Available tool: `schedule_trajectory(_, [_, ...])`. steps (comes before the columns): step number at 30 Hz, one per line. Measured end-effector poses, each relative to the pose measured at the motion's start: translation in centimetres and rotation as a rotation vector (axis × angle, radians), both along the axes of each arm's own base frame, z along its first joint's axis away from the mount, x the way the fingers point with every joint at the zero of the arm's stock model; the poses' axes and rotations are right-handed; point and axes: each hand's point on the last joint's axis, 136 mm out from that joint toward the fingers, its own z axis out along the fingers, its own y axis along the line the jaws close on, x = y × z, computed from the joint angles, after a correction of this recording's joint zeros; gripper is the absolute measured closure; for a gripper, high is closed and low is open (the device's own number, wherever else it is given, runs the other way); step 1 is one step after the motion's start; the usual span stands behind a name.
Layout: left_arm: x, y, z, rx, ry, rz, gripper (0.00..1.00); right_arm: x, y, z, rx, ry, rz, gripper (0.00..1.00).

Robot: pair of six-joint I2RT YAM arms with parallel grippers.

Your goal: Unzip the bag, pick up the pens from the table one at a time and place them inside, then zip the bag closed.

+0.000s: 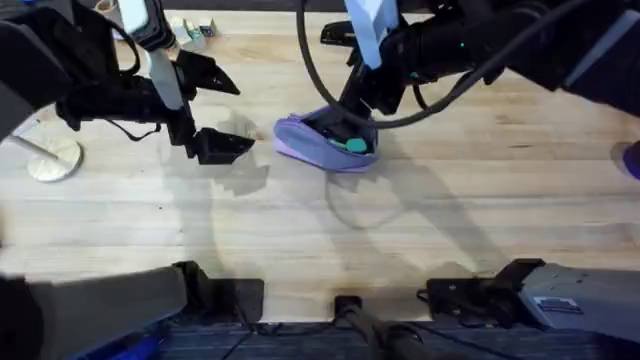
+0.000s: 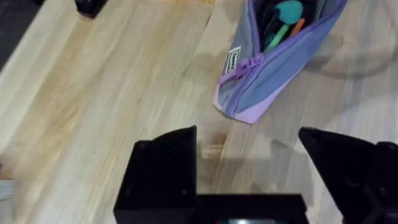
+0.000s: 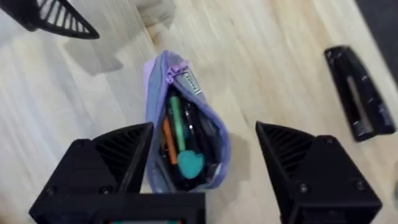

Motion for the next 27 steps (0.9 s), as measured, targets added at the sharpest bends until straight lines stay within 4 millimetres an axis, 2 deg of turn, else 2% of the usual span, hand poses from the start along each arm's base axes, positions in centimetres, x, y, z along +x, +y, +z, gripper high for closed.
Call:
schedule_trajectory(9, [0.5,0.5,-3.8,-0.07,0.106,-0.013,0.007,-0.6,-0.4,-1.6,-0.01,0.096,-0.053,0.003])
schedule_trajectory(14, [0.5,0.4,-5.2,-0.099,0.152,-0.019,0.007,-0.4,0.1,-1.3,0.028,0.11,-0.077,0.005])
schedule_trajectory(21, [0.6,0.4,-5.6,-0.103,0.156,-0.02,0.007,0.2,0.6,-0.6,0.116,0.155,-0.173,0.005])
schedule_trajectory(27, [0.7,0.3,-5.5,-0.107,0.149,-0.022,0.008,-0.2,1.3,-0.3,0.179,0.218,-0.206,0.005])
